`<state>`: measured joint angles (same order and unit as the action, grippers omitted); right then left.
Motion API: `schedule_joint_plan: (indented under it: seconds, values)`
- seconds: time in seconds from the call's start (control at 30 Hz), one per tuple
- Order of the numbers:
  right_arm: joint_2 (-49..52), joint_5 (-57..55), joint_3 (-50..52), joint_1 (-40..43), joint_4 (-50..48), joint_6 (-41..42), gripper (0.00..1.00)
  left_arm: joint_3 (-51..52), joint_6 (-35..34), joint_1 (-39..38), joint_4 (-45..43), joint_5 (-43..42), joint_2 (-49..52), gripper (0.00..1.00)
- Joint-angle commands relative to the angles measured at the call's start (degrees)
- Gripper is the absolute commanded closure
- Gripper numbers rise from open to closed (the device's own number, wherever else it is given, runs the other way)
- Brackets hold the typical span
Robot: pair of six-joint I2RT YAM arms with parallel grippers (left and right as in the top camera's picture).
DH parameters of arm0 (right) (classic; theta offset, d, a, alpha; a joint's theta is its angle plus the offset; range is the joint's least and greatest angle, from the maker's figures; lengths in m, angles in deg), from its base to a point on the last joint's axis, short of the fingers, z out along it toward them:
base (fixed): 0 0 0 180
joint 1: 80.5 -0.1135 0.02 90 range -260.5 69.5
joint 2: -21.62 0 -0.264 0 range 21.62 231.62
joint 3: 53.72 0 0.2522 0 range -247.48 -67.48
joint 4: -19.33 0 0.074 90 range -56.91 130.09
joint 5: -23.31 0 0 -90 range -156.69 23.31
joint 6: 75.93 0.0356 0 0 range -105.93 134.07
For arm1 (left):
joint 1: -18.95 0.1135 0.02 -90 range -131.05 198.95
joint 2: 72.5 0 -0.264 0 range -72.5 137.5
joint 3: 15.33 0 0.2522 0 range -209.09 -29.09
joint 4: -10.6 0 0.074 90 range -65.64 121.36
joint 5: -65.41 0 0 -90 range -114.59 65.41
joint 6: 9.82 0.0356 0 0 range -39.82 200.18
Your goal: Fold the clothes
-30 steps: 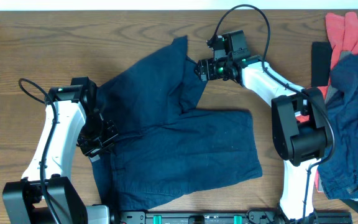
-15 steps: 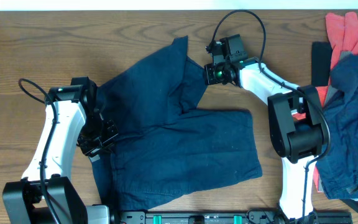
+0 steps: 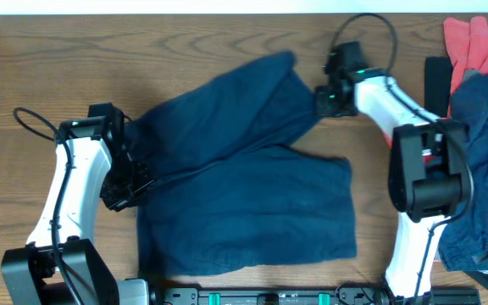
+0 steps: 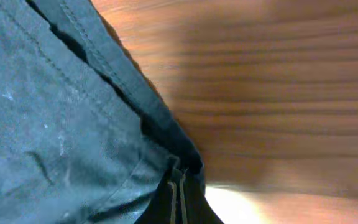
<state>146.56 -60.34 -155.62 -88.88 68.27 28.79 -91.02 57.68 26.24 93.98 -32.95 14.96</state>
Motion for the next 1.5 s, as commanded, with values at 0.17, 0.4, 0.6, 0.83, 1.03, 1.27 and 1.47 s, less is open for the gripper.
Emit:
schedule_joint_plan:
  seconds: [0.17, 0.4, 0.6, 0.83, 1.03, 1.27, 1.47]
  values:
    - [1.3, -5.5, 1.2, 5.0, 1.6, 0.9, 0.99, 0.7, -0.3, 0.6, -4.6, 2.4, 0.3, 0.94]
    - [1.3, -5.4, 1.2, 5.0, 4.5, 0.9, 0.99, 0.7, 2.7, 0.6, -9.6, -9.8, 0.3, 0.92]
    - [1.0, -4.7, 1.2, 5.0, 6.0, 0.9, 0.98, 1.6, 5.6, 0.6, -10.4, -13.7, 1.6, 0.45]
    - [-0.3, -4.3, 1.2, 5.0, 7.1, 1.2, 0.6, 3.4, 12.6, 0.0, -14.1, -26.7, 8.8, 0.44]
    - [-4.2, -4.6, 1.2, 5.0, 9.0, 1.1, 0.52, 3.4, 15.4, -2.4, -20.0, -33.5, 15.8, 0.44]
    - [-9.9, -4.9, 1.2, 5.0, 13.6, 1.1, 0.53, 3.1, 15.7, -4.5, -23.5, -34.5, 17.0, 0.94]
    - [-11.1, -4.8, 1.2, 5.1, 25.0, 1.2, 0.53, -3.8, 16.2, -1.5, -13.6, -29.2, 14.7, 0.94]
